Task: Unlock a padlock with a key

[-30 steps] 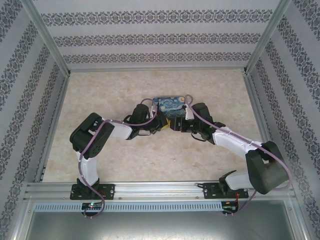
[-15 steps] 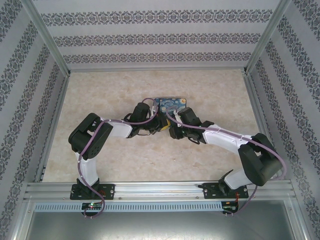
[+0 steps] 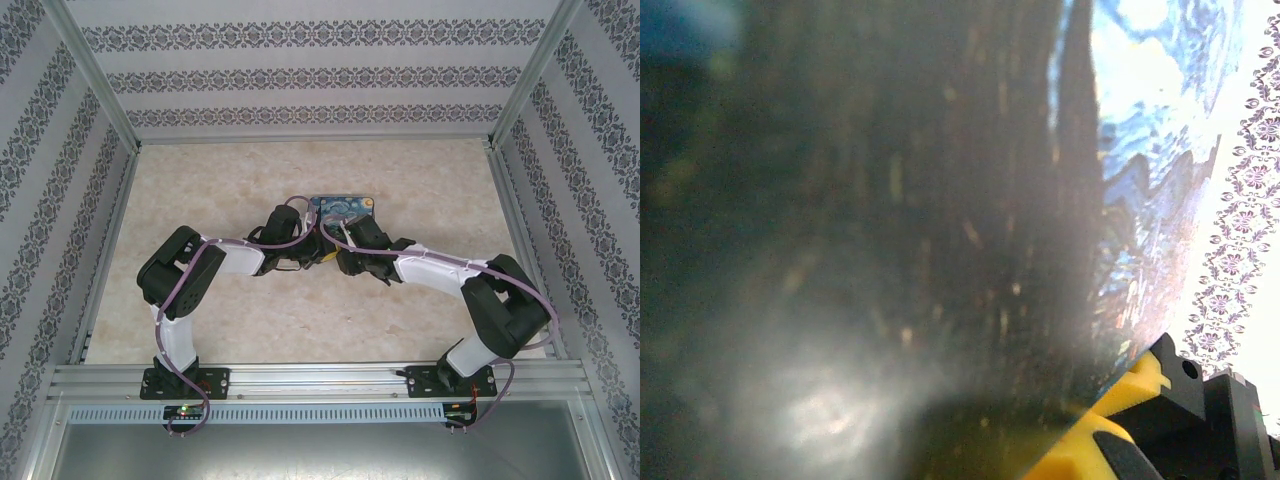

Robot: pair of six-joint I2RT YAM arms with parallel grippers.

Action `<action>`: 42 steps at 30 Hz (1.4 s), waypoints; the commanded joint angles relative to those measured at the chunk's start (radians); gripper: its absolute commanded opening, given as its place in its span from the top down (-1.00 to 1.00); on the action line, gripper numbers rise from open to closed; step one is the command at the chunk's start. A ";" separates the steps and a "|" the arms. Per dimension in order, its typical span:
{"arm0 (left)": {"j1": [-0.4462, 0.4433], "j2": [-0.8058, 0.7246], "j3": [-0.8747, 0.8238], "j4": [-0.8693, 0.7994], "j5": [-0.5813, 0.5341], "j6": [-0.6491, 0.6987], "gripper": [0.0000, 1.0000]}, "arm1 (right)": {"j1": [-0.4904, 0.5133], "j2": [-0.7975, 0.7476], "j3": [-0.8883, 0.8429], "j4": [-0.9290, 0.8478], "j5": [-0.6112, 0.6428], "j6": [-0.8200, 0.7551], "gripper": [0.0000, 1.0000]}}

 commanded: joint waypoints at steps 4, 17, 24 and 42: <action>0.003 -0.022 0.020 -0.012 0.045 -0.012 1.00 | 0.008 0.034 0.053 0.020 0.049 -0.007 0.32; 0.001 -0.018 0.008 -0.009 0.060 -0.010 1.00 | -0.009 0.056 0.122 0.021 -0.023 0.013 1.00; 0.001 -0.026 0.001 -0.039 0.047 0.004 1.00 | -0.039 0.012 0.099 0.026 -0.199 0.041 0.58; -0.016 -0.093 0.020 -0.339 -0.048 0.211 0.89 | -0.154 -0.068 -0.119 0.300 -0.425 0.361 -0.33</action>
